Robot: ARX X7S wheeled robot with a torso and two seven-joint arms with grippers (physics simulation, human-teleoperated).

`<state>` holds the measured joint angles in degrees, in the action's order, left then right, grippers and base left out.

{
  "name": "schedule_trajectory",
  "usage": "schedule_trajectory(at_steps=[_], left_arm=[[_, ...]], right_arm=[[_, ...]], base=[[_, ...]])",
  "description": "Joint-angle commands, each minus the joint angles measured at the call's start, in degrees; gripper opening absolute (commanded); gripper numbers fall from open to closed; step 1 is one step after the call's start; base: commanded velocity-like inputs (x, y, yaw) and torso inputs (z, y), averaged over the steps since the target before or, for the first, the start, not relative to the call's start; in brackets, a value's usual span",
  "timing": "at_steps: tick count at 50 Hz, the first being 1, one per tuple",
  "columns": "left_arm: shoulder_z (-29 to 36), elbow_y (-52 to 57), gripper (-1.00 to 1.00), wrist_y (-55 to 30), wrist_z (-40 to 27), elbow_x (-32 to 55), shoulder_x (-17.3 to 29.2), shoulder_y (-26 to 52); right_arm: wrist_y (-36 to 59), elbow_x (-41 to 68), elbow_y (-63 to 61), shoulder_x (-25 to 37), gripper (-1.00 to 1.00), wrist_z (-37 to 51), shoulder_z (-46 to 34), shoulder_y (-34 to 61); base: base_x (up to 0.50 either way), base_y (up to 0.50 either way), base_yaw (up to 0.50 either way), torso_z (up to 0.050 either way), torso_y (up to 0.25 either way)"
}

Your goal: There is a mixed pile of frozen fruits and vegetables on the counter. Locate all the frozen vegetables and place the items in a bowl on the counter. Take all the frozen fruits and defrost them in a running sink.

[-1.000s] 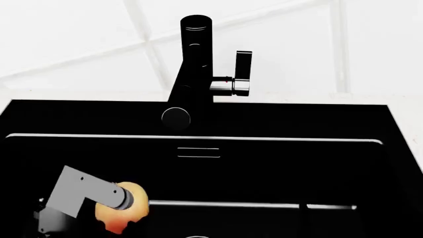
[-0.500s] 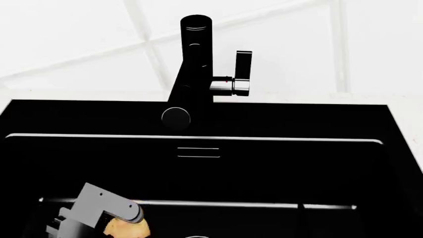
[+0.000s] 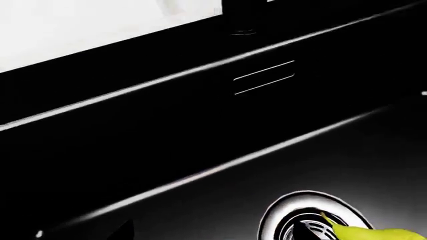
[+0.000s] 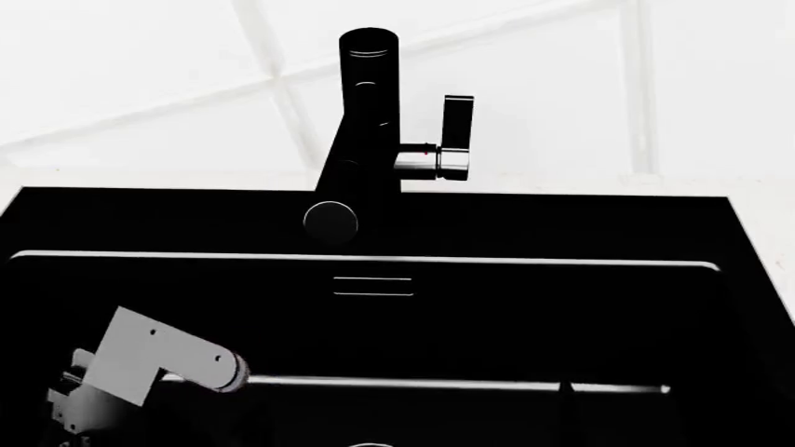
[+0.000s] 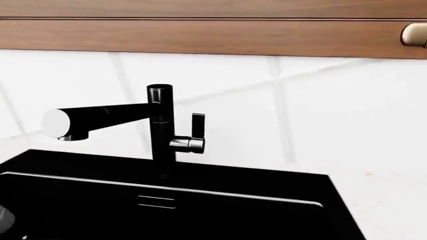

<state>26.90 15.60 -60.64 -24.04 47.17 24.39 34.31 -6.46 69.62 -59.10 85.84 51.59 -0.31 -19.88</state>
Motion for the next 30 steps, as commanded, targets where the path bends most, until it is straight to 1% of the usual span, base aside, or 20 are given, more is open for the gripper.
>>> schedule_trajectory(at_steps=[1, 4, 5, 7, 10, 11, 12, 13, 14, 16, 19, 21, 23, 25, 27, 29, 30], left_arm=[[-9.37, 14.23, 1.00, -4.44, -5.16, 7.18, 1.59, -2.24], [-11.30, 17.47, 1.00, -4.82, -6.45, 9.10, 2.63, -3.94], [-12.71, 19.65, 1.00, -4.91, -7.22, 10.41, 3.31, -5.01], [-16.20, 23.21, 1.00, -5.32, -9.44, 13.62, 4.31, -6.85], [-18.32, 25.67, 1.00, -6.40, -11.61, 16.53, 4.85, -7.02], [-19.94, 27.02, 1.00, -6.94, -12.84, 18.51, 5.51, -7.28], [-20.82, 27.58, 1.00, -7.05, -13.50, 19.52, 5.72, -7.42], [-23.30, 28.33, 1.00, -6.94, -14.66, 23.13, 5.95, -8.12], [-23.91, 29.50, 1.00, -7.32, -15.74, 24.16, 6.46, -8.30], [-25.95, 31.45, 1.00, -7.30, -16.82, 26.40, 8.05, -9.40], [-27.19, 32.83, 1.00, -7.45, -18.18, 28.00, 9.19, -10.04], [-29.24, 33.50, 1.00, -7.17, -19.69, 30.76, 10.35, -10.54], [-31.62, 34.71, 1.00, -6.83, -21.98, 34.87, 12.20, -10.60], [-30.95, 35.02, 1.00, -7.53, -22.77, 35.08, 12.66, -9.75], [-32.21, 35.26, 1.00, -7.28, -22.99, 36.30, 14.00, -10.00], [-33.62, 35.79, 1.00, -6.71, -24.91, 39.53, 15.39, -9.75], [-34.08, 35.98, 1.00, -6.38, -25.39, 40.44, 15.74, -9.74]], right_arm=[[0.28, -1.03, 0.61, -0.62, 1.00, -2.83, -0.75, 2.45], [-1.40, -0.58, 1.52, -1.73, 1.00, -2.66, -0.06, 0.19], [-3.57, -0.36, 1.31, -2.84, 1.00, -3.97, 1.09, -1.37], [-4.06, -2.56, 1.77, -3.56, 1.00, -3.30, 3.93, -4.87], [-3.42, -2.93, 2.04, -4.67, 1.00, -4.18, 9.55, -10.32], [-3.04, -2.79, 2.31, -5.10, 1.00, -4.79, 10.91, -11.51], [-2.75, -2.87, 2.46, -5.48, 1.00, -5.36, 11.64, -12.27], [-2.01, -3.72, 2.77, -5.84, 1.00, -5.83, 11.86, -13.19], [-2.10, -4.28, 3.41, -6.99, 1.00, -6.60, 12.20, -14.08], [-1.59, -4.82, 3.96, -8.04, 1.00, -7.26, 13.54, -15.57], [-0.63, -5.13, 3.88, -9.05, 1.00, -8.10, 16.08, -17.42], [-0.49, -5.10, 4.62, -8.88, 1.00, -8.46, 15.85, -16.89], [0.64, -4.31, 4.39, -9.39, 1.00, -8.74, 18.80, -18.25], [1.53, -3.23, 4.44, -9.53, 1.00, -9.33, 21.21, -18.83], [2.96, -2.25, 4.14, -9.93, 1.00, -9.81, 24.06, -19.54], [5.36, -1.11, 3.04, -10.88, 1.00, -10.33, 28.30, -20.71], [5.90, -0.81, 2.78, -11.21, 1.00, -10.49, 29.14, -20.84]], base=[[0.00, 0.00, 0.00, 0.000, 0.000], [0.00, 0.00, 0.00, 0.000, 0.000], [0.00, 0.00, 0.00, 0.000, 0.000], [0.00, 0.00, 0.00, 0.000, 0.000], [0.00, 0.00, 0.00, 0.000, 0.000], [0.00, 0.00, 0.00, 0.000, 0.000], [0.00, 0.00, 0.00, 0.000, 0.000], [0.00, 0.00, 0.00, 0.000, 0.000], [0.00, 0.00, 0.00, 0.000, 0.000], [0.00, 0.00, 0.00, 0.000, 0.000], [0.00, 0.00, 0.00, 0.000, 0.000], [0.00, 0.00, 0.00, 0.000, 0.000], [0.00, 0.00, 0.00, 0.000, 0.000], [0.00, 0.00, 0.00, 0.000, 0.000], [0.00, 0.00, 0.00, 0.000, 0.000], [0.00, 0.00, 0.00, 0.000, 0.000], [0.00, 0.00, 0.00, 0.000, 0.000]])
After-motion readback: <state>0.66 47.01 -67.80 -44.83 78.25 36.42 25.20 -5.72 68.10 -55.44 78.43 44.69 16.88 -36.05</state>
